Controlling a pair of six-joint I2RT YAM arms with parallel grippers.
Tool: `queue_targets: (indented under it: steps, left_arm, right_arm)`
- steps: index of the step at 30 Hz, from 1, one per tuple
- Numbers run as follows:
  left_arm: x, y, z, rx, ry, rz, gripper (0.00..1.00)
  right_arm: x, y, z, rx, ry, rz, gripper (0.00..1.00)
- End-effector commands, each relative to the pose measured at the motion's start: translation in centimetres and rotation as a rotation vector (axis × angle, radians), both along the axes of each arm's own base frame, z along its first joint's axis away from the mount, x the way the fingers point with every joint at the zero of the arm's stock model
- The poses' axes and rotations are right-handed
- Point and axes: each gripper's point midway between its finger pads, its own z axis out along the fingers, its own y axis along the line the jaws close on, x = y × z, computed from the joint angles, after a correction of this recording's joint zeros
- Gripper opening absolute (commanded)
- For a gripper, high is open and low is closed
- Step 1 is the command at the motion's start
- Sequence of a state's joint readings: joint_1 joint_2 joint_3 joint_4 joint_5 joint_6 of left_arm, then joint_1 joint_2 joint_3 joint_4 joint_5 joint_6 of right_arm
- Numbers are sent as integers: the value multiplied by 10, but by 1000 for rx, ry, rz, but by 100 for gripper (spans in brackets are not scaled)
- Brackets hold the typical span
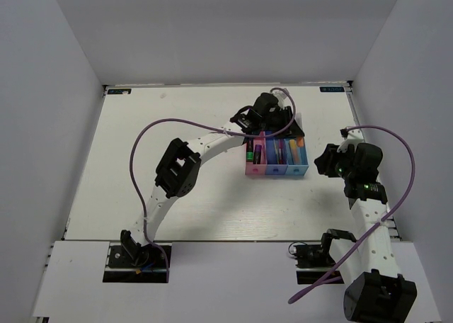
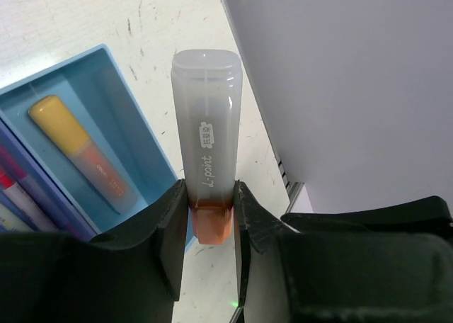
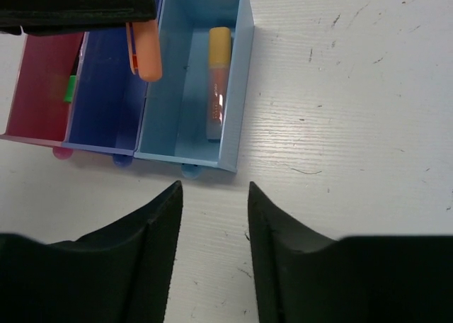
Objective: Sort the stationery into containers
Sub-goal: Place the pen in the storage box, then reset both arms
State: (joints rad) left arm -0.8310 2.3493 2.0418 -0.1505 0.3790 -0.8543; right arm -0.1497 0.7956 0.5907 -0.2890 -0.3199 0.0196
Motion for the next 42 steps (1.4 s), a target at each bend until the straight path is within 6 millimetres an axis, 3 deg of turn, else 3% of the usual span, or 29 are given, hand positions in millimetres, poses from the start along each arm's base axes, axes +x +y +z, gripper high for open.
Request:
queue_targets:
  steps: [1, 7, 11, 16, 19, 20, 21, 23, 26, 27, 29, 30, 31, 32, 33, 34, 36, 37, 39, 40, 41, 42]
  left_arm:
    - [-4, -1, 3, 1, 2, 2, 38]
    - [-4, 3, -10, 42, 23, 16, 44]
    - [-5, 6, -16, 65, 26, 16, 56]
    - [-7, 8, -17, 78, 34, 18, 57]
    - [-7, 10, -12, 74, 26, 16, 46]
    - [-7, 12, -9, 73, 20, 16, 36]
    - [-7, 11, -4, 68, 12, 17, 18]
    - [-10, 15, 17, 47, -10, 9, 7]
    - [-21, 30, 45, 62, -59, -7, 4]
    - [-23, 36, 49, 83, -98, -19, 16]
    - [-38, 71, 58, 165, -104, 18, 42]
    - [-44, 81, 58, 202, -134, 11, 59]
    - [-55, 108, 83, 220, -210, 34, 99]
    - [-69, 130, 55, 315, -193, 13, 99]
    - [-70, 145, 52, 353, -208, 35, 99]
    - [-87, 174, 69, 373, -255, 51, 99]
    - [-107, 216, 39, 468, -249, 64, 99]
    - [-119, 236, 66, 433, -301, 88, 99]
    - [-131, 271, 27, 511, -236, 103, 99]
    - [-139, 286, 46, 474, -273, 135, 99]
    - [-139, 309, 27, 526, -228, 170, 99]
    - [-147, 322, 23, 531, -227, 183, 99]
  right_arm:
    - [4, -1, 10, -5, -42, -2, 48]
    - [4, -2, 10, -3, -39, -7, 56]
    - [4, -2, 10, -2, -41, -6, 61]
    - [4, -3, 11, 0, -40, -10, 61]
    - [4, -4, 9, 0, -37, -15, 62]
    - [4, -5, 12, 1, -48, -16, 62]
    - [4, -4, 10, 5, -40, -15, 62]
    - [3, -5, 10, 7, -39, -16, 58]
    - [3, -5, 11, 11, -44, -14, 56]
    - [3, -5, 12, 9, -46, -12, 60]
    - [2, -4, 11, 14, -40, -6, 75]
    - [1, -4, 10, 12, -41, -5, 90]
    - [2, -5, 9, 10, -38, -8, 90]
    - [3, -7, 10, 5, -40, -19, 90]
    - [5, -8, 9, 32, -20, -49, 90]
    - [5, -10, 5, 46, 0, -79, 90]
    - [9, -14, 11, 80, 15, -135, 90]
    - [10, -16, 13, 78, 16, -146, 90]
    - [9, -15, 19, 84, -2, -149, 90]
    - [9, -16, 21, 70, -31, -141, 90]
    - [8, -13, 19, 76, -35, -127, 90]
    - [8, -11, 21, 74, -57, -117, 90]
